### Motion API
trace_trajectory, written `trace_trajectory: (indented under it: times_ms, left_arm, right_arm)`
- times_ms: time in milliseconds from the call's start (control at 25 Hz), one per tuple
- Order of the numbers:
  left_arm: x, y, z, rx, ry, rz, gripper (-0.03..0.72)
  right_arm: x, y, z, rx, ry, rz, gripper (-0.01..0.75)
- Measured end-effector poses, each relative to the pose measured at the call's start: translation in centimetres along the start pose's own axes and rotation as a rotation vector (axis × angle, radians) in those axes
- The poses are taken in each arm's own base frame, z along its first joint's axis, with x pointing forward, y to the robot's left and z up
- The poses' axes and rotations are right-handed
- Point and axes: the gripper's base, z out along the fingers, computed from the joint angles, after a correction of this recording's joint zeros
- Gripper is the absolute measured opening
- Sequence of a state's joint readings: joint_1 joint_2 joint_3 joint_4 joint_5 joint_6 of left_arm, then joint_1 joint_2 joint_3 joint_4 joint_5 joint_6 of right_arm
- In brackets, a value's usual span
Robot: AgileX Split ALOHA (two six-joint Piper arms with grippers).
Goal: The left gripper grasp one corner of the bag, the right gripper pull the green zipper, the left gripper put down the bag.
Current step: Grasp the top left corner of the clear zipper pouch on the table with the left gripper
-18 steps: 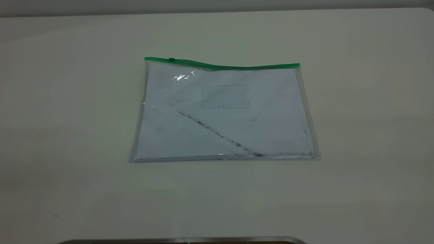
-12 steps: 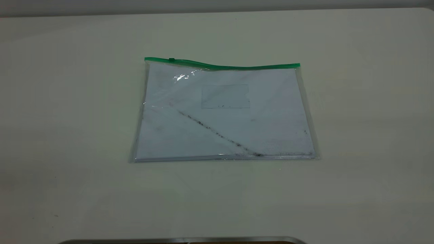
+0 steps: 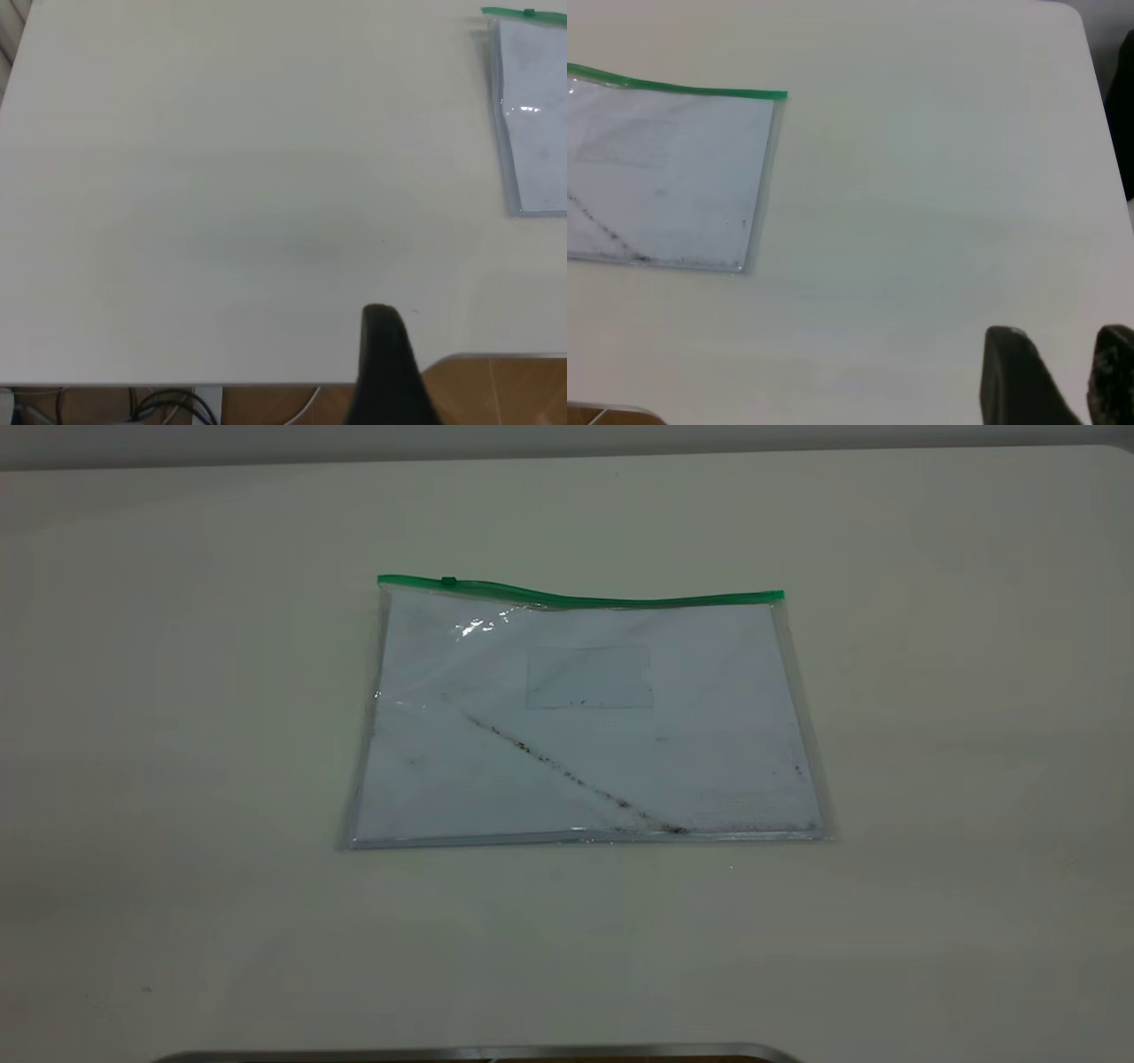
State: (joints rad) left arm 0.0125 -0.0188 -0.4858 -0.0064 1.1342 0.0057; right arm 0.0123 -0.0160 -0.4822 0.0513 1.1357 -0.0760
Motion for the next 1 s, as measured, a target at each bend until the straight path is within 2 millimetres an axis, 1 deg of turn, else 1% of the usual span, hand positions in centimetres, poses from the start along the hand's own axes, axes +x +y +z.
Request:
trace_trajectory:
  times_ms: [880,1000]
  left_arm:
    - [-0.01,0.00,0.01,0.000,0.001,0.000,0.569]
    - [-0.43,0.00,0.37,0.000,0.038,0.000,0.569]
  right_arm:
    - [0.00,0.02,0.00,-0.009,-0.001,-0.003,0.239]
    - [-0.01,0.14,0.00,-0.022,-0.002,0.004,0.239]
